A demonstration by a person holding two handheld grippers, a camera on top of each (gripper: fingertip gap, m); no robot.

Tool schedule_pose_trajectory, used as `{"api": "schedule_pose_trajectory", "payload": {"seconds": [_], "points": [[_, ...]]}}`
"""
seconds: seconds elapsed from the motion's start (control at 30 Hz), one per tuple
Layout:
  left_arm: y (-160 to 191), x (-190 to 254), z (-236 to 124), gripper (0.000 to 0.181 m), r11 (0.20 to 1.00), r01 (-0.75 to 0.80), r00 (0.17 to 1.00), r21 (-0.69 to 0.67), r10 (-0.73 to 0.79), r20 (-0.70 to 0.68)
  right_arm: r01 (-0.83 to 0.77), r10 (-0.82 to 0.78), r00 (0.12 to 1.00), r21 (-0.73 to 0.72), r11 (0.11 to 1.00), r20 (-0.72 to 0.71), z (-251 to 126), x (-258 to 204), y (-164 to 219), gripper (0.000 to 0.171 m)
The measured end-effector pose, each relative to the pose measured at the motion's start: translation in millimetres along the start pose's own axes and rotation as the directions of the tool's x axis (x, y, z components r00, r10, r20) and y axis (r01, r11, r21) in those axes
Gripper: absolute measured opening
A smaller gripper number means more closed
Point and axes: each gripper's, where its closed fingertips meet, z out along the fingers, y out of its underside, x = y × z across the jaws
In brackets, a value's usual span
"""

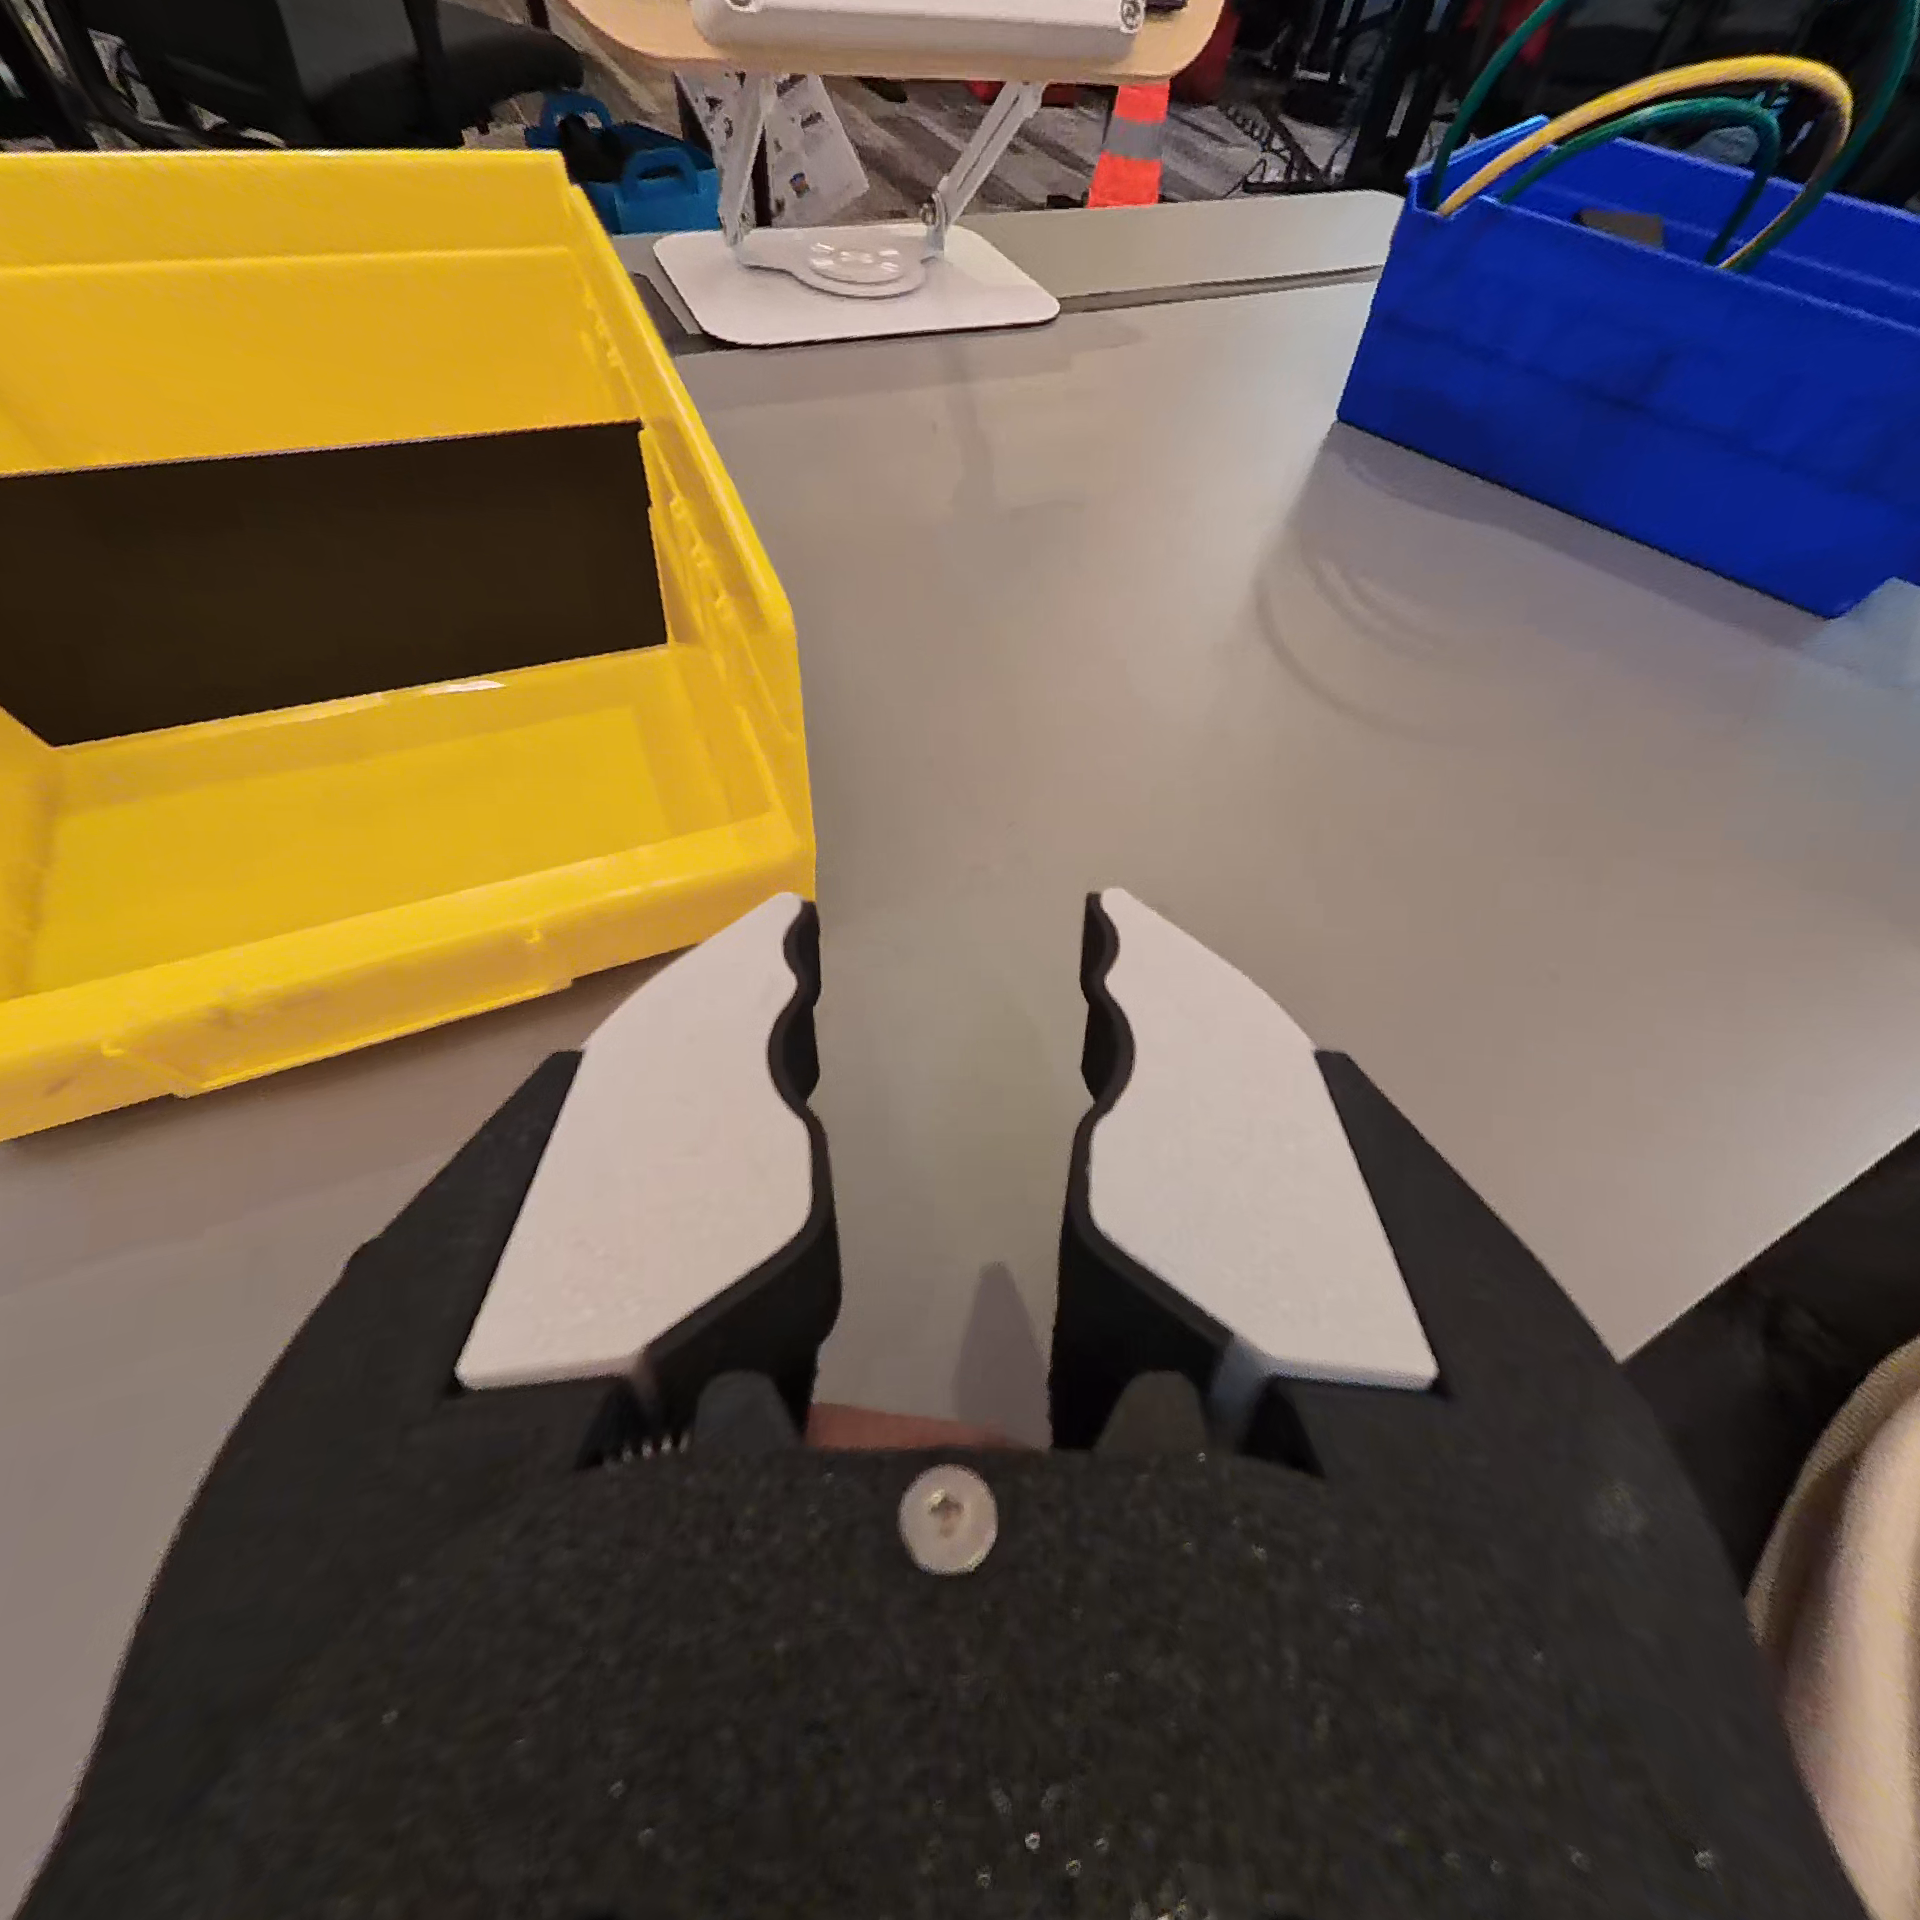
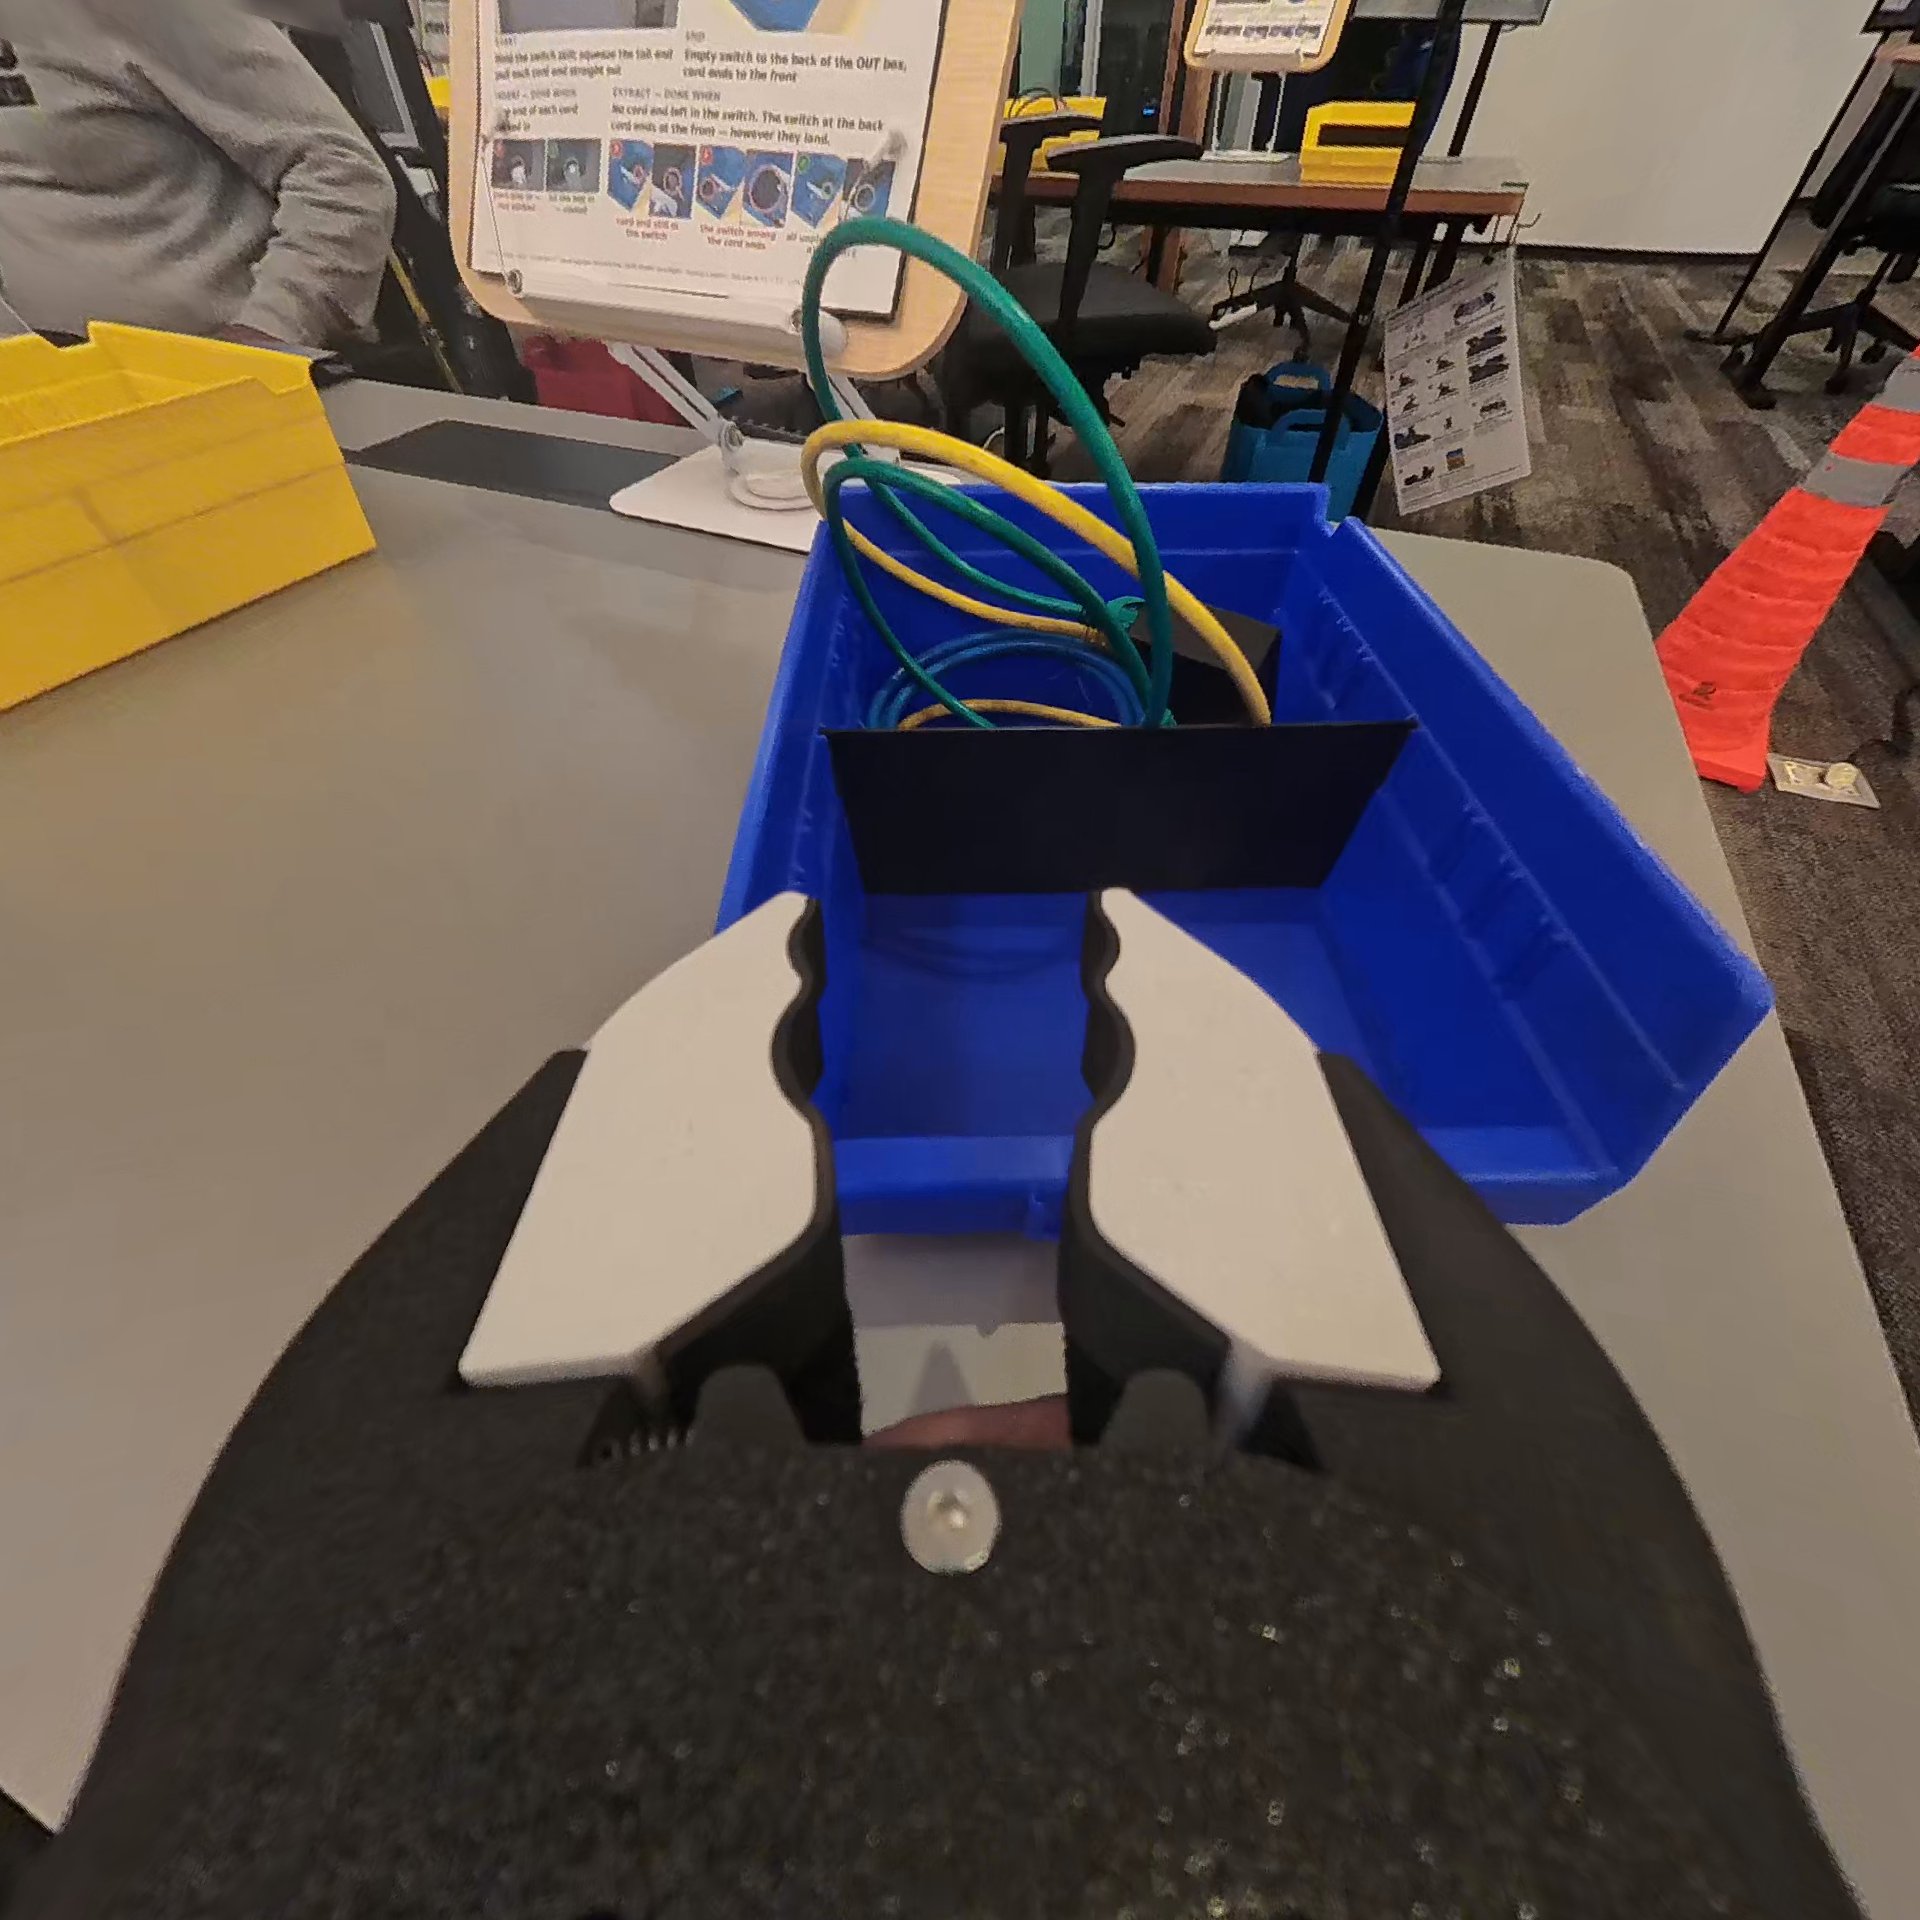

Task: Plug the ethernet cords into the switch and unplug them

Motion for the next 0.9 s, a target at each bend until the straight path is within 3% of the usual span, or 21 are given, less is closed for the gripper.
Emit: {"api": "schedule_pose_trajectory", "payload": {"seconds": [0.23, 0.33, 0.47, 0.5, 0.63, 0.73, 0.8, 0.9], "points": [[6, 11, 2, 0.048, 0.999, -0.041, 0.999, -0.026, 0.041, -0.025, -0.006, 0.005, 1.0, -0.035, 0.999, -0.028, 5, -6, 1, 0.05], [8, 16, 4, 0.048, 0.998, -0.054, 0.998, -0.042, 0.052, -0.043, -0.038, 0.052, 0.994, -0.146, 0.989, 0.093, 19, -39, 18, 0.07], [11, 27, 8, 0.048, 0.993, -0.097, 0.993, -0.06, 0.093, -0.07, -0.018, 0.069, 0.985, -0.306, 0.952, 0.155, 44, -79, 50, 0.076], [13, 30, 10, 0.048, 0.991, -0.115, 0.991, -0.067, 0.11, -0.077, -0.007, 0.05, 0.99, -0.316, 0.949, 0.13, 50, -84, 51, 0.088], [18, 52, 22, 0.048, 0.977, -0.192, 0.977, -0.09, 0.182, -0.114, -0.003, 0.073, 0.978, -0.33, 0.944, 0.198, 64, -133, 46, 0.096], [17, 92, 36, 0.05, 0.98, -0.183, 0.963, -0.084, 0.161, -0.218, 0.053, 0.063, 0.939, -0.324, 0.945, 0.338, 60, -187, 40, 0.095], [15, 123, 48, 0.054, 0.978, -0.196, 0.946, -0.077, 0.168, -0.278, 0.088, 0.035, 0.911, -0.277, 0.957, 0.412, 49, -217, 33, 0.08], [8, 170, 69, 0.06, 0.976, -0.212, 0.923, -0.041, 0.186, -0.337, 0.146, -0.061, 0.914, -0.185, 0.972, 0.4, 27, -232, 23, 0.078]]}}
